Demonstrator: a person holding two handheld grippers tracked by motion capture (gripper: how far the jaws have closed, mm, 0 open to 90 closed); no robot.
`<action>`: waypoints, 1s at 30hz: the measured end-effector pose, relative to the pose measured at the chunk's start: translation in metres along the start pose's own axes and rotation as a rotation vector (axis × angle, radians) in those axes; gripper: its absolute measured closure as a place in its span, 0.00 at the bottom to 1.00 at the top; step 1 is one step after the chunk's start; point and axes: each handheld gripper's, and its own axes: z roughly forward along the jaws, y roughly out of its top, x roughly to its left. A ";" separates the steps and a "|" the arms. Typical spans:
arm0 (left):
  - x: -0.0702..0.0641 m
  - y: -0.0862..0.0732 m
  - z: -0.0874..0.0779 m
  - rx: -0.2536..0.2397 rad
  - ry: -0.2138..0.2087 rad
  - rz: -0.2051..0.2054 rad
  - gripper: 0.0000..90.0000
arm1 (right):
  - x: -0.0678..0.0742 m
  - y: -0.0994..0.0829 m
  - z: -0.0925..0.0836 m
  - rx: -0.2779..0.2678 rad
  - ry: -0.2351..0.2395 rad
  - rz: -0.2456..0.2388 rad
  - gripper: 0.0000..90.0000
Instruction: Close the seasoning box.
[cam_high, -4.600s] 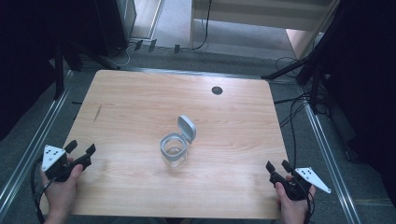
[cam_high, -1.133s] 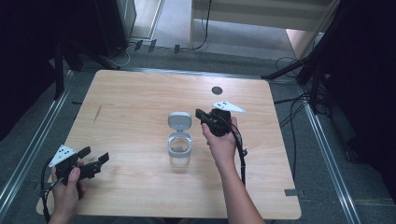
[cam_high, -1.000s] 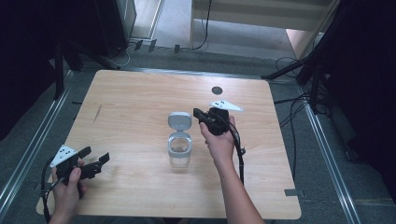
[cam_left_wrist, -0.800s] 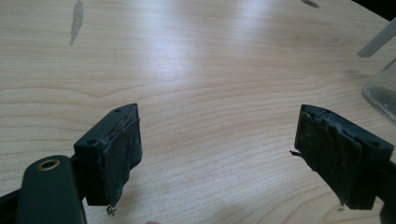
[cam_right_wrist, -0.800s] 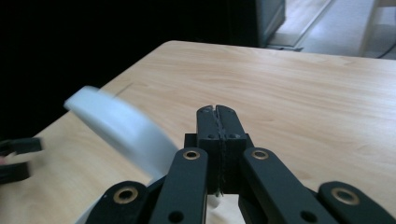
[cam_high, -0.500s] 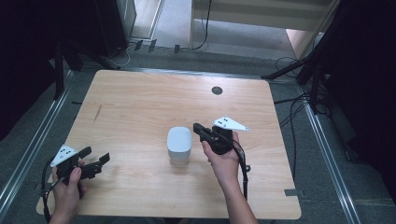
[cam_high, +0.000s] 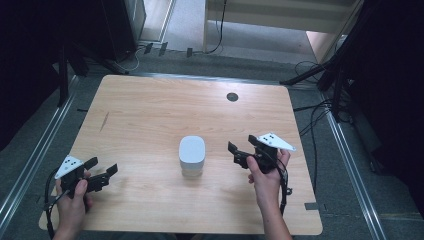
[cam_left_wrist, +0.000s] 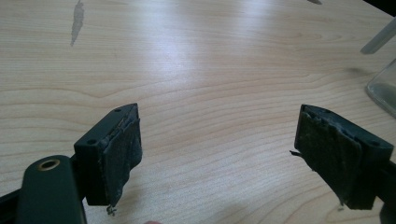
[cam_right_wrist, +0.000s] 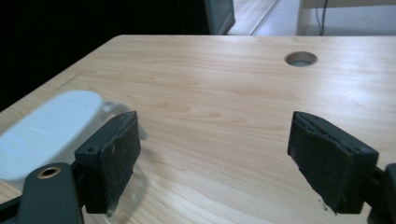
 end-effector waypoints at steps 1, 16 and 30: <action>0.000 0.000 0.000 0.001 0.000 0.000 0.17 | -0.004 -0.003 -0.003 -0.002 -0.005 0.003 0.19; 0.000 0.000 0.000 0.003 0.000 0.001 0.17 | -0.055 -0.046 -0.046 0.025 -0.120 0.043 0.19; 0.000 0.000 0.001 0.003 0.002 0.003 0.17 | -0.088 -0.075 -0.079 0.048 -0.205 0.070 0.20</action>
